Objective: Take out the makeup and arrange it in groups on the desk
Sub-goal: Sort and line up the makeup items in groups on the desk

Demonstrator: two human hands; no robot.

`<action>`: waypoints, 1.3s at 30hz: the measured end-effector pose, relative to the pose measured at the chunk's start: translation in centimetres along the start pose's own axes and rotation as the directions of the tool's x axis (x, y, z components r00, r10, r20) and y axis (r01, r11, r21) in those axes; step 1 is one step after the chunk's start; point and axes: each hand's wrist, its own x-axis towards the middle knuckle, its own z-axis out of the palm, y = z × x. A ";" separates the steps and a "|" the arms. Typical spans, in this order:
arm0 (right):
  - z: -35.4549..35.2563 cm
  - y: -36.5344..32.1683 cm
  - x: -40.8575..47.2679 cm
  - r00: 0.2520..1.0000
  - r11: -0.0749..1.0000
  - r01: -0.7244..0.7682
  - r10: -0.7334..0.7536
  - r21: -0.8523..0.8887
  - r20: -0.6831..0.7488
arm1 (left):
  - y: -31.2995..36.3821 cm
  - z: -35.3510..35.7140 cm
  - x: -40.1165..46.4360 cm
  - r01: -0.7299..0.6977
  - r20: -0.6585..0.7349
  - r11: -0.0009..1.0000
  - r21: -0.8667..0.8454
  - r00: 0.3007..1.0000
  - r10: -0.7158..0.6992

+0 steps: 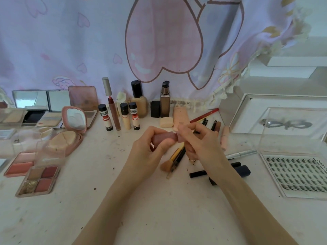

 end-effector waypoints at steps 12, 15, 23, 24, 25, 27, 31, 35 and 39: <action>-0.2 0.3 0.2 0.999 0.990 0.049 -0.049 -0.129 0.002 | -0.3 0.0 0.0 0.015 0.018 1.000 0.023 1.000 -0.015; -0.4 0.5 0.2 0.986 0.976 0.161 -0.153 -0.148 0.067 | -0.6 -0.3 0.2 0.026 -0.050 1.000 0.001 0.998 -0.026; -0.5 0.4 0.2 1.000 0.993 -0.002 0.001 -0.121 -0.007 | -0.4 0.0 0.1 0.063 0.016 0.998 0.001 0.998 -0.063; -0.5 0.3 0.1 1.000 0.994 0.018 -0.018 -0.107 0.007 | -0.5 0.0 0.1 0.061 0.008 0.998 0.000 0.998 -0.061; -0.6 0.2 0.1 0.999 0.993 0.045 -0.043 -0.105 0.029 | -0.5 -0.1 0.1 0.058 -0.006 0.998 -0.004 0.998 -0.058; -0.5 0.3 0.1 0.995 0.991 0.083 -0.077 -0.103 0.064 | -0.5 -0.1 0.2 0.059 -0.027 0.998 0.000 0.998 -0.059; -0.8 0.7 0.3 0.997 0.999 0.051 -0.051 0.012 0.049 | -0.6 -0.1 0.3 0.097 0.003 0.995 0.011 0.995 -0.097; -0.7 0.7 0.4 0.999 0.966 -0.012 0.001 0.260 0.045 | -0.6 -0.1 0.3 0.126 0.064 0.991 0.034 0.990 -0.128; 0.0 0.1 0.0 0.999 0.989 -0.028 0.030 0.147 -0.014 | -0.7 -0.2 0.3 0.096 -0.003 0.995 0.002 0.995 -0.096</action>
